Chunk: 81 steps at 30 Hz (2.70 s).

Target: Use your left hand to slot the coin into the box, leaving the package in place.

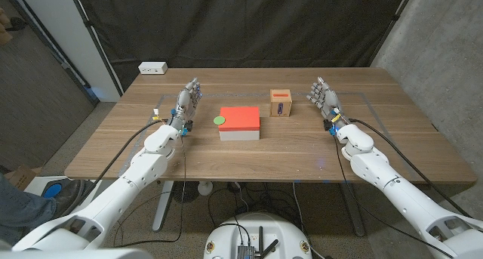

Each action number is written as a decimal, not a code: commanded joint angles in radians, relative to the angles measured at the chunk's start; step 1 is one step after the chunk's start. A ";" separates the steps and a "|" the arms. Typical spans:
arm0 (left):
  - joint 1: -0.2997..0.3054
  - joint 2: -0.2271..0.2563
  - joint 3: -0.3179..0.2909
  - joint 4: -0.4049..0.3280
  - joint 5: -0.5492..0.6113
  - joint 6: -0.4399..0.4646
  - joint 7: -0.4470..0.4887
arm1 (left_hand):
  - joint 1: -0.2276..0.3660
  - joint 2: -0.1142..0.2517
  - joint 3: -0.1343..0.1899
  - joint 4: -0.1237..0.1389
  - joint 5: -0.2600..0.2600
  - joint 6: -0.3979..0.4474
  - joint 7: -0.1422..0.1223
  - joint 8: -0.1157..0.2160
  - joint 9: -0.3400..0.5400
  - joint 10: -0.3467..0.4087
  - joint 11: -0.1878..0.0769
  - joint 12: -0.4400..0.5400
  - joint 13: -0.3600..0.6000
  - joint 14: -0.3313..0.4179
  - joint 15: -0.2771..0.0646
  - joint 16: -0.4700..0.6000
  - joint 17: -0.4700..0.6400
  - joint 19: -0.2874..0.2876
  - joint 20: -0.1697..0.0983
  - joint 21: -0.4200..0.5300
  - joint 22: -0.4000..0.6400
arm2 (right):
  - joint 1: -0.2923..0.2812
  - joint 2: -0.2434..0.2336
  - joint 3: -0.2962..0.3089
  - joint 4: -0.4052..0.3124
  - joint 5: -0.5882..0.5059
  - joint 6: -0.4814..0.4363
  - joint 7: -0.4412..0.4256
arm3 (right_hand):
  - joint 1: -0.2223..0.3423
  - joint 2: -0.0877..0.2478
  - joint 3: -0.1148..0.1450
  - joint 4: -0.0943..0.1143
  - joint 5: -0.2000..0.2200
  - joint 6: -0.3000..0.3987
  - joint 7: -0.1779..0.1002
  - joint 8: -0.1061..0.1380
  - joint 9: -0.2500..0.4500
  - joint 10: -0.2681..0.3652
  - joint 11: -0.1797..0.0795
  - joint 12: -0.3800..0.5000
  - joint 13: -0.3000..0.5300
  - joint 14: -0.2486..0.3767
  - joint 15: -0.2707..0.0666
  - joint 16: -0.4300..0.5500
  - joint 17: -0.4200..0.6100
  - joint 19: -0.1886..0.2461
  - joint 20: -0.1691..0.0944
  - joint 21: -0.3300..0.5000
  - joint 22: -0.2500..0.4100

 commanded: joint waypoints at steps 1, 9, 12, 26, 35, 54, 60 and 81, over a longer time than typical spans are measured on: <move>0.069 0.043 -0.030 -0.082 -0.015 -0.015 -0.007 | 0.010 0.001 0.008 0.000 0.006 0.003 0.006 0.006 0.004 -0.003 -0.002 0.004 0.002 -0.003 0.000 0.006 0.005 -0.009 -0.067 0.003 0.003 | -0.068 -0.010 0.015 -0.091 -0.023 0.037 -0.073 | 0.008 0.003 0.007 -0.001 0.007 0.003 0.006 0.008 0.003 0.010 0.000 0.008 0.002 0.006 0.005 0.007 0.002 0.006 0.001 0.003 0.004; 0.087 0.057 -0.047 -0.087 -0.024 -0.029 -0.013 | 0.013 0.004 0.009 0.000 0.006 0.021 -0.006 0.010 0.004 0.017 -0.010 0.008 0.002 0.019 -0.008 0.013 0.005 0.001 -0.056 0.004 0.003 | -0.085 -0.017 0.014 -0.134 -0.059 0.048 -0.106 | 0.009 0.006 0.006 -0.002 0.007 0.020 -0.003 0.014 0.003 0.016 -0.001 0.009 0.002 0.011 0.004 0.008 0.001 0.012 0.002 0.000 0.005; 0.092 0.064 -0.052 -0.093 -0.029 -0.027 -0.016 | 0.015 0.008 0.011 -0.001 0.006 0.038 -0.012 0.014 0.004 0.035 -0.018 0.012 0.002 0.032 -0.013 0.015 0.005 0.010 -0.051 0.005 0.003 | -0.087 -0.018 0.014 -0.140 -0.060 0.044 -0.110 | 0.009 0.006 0.006 -0.003 0.007 0.023 -0.005 0.015 0.004 0.019 -0.001 0.010 0.002 0.014 0.006 0.008 0.001 0.014 0.002 -0.001 0.005; 0.129 0.088 -0.072 -0.170 0.003 0.032 0.106 | 0.035 0.017 0.021 -0.008 0.005 0.198 -0.011 0.022 0.004 0.239 -0.035 0.045 0.002 0.242 -0.027 0.043 0.005 0.195 -0.038 0.041 0.005 | -0.079 -0.016 0.023 -0.110 -0.046 0.061 -0.088 | 0.010 0.009 0.005 -0.005 0.007 0.027 -0.005 0.015 0.004 0.024 0.001 0.011 0.002 0.015 0.004 0.008 0.000 0.013 0.004 -0.006 0.005; 0.146 0.114 -0.072 -0.233 0.055 0.114 0.215 | 0.040 -0.001 0.025 -0.009 0.005 0.303 -0.018 0.018 0.005 0.447 -0.031 0.070 0.005 0.471 -0.055 0.072 0.007 0.382 -0.041 0.080 0.009 | -0.076 -0.042 0.039 -0.099 -0.003 0.044 -0.034 | 0.011 0.010 0.005 -0.006 0.006 0.031 -0.008 0.016 0.004 0.027 0.003 0.011 0.003 0.016 0.005 0.007 -0.001 0.012 0.004 -0.010 0.005; 0.202 0.144 -0.100 -0.371 0.085 0.278 0.390 | 0.013 -0.003 0.063 0.001 0.007 0.462 0.009 0.015 0.008 1.005 -0.079 0.155 0.031 1.050 -0.169 0.203 0.037 0.841 -0.051 0.281 0.075 | -0.097 -0.041 0.048 -0.135 -0.002 0.062 -0.043 | 0.016 0.017 0.007 -0.010 0.006 0.034 -0.013 0.015 0.005 0.034 0.003 0.012 0.003 0.017 0.007 0.006 -0.003 0.011 0.008 -0.017 0.005; 0.196 0.132 -0.104 -0.389 0.087 0.317 0.436 | 0.021 0.015 0.095 -0.004 0.009 0.514 0.008 0.018 0.008 1.212 -0.142 0.220 0.083 1.297 -0.235 0.325 0.090 1.009 -0.111 0.438 0.168 | -0.104 -0.042 0.050 -0.145 -0.020 0.069 -0.065 | 0.017 0.019 0.007 -0.011 0.006 0.035 -0.015 0.015 0.005 0.036 0.003 0.012 0.003 0.019 0.008 0.006 -0.004 0.011 0.010 -0.019 0.005; 0.241 0.125 -0.138 -0.461 0.028 0.369 0.466 | 0.292 -0.104 0.192 -0.038 0.020 0.681 0.014 0.002 0.014 1.556 -0.251 0.606 0.431 1.496 -0.231 0.771 0.441 1.101 -0.174 0.845 0.660 | -0.154 -0.046 0.072 -0.179 -0.021 0.072 -0.110 | 0.021 0.023 0.007 -0.015 0.005 0.034 -0.028 0.012 0.005 0.042 -0.001 0.011 0.004 0.024 0.014 0.006 -0.006 0.009 0.024 -0.029 0.006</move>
